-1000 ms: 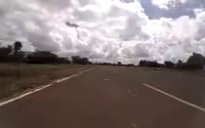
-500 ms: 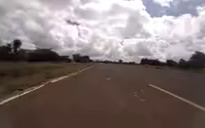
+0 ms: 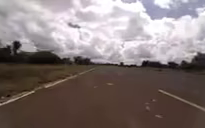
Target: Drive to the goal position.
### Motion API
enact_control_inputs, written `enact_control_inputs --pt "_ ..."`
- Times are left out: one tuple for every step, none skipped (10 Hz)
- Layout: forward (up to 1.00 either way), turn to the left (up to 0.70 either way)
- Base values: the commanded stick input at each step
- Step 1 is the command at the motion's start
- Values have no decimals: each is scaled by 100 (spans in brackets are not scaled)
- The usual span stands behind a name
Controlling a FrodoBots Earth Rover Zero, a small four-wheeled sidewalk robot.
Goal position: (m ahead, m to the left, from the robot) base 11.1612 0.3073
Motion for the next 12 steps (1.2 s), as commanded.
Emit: enact_control_inputs --pt "100 0" --pt "100 0" --pt "100 0" --pt "100 0" --pt "100 0" --pt "100 0" --pt "100 0" --pt "100 0" --pt "100 0" --pt "100 0" --pt "100 0" --pt "100 0"
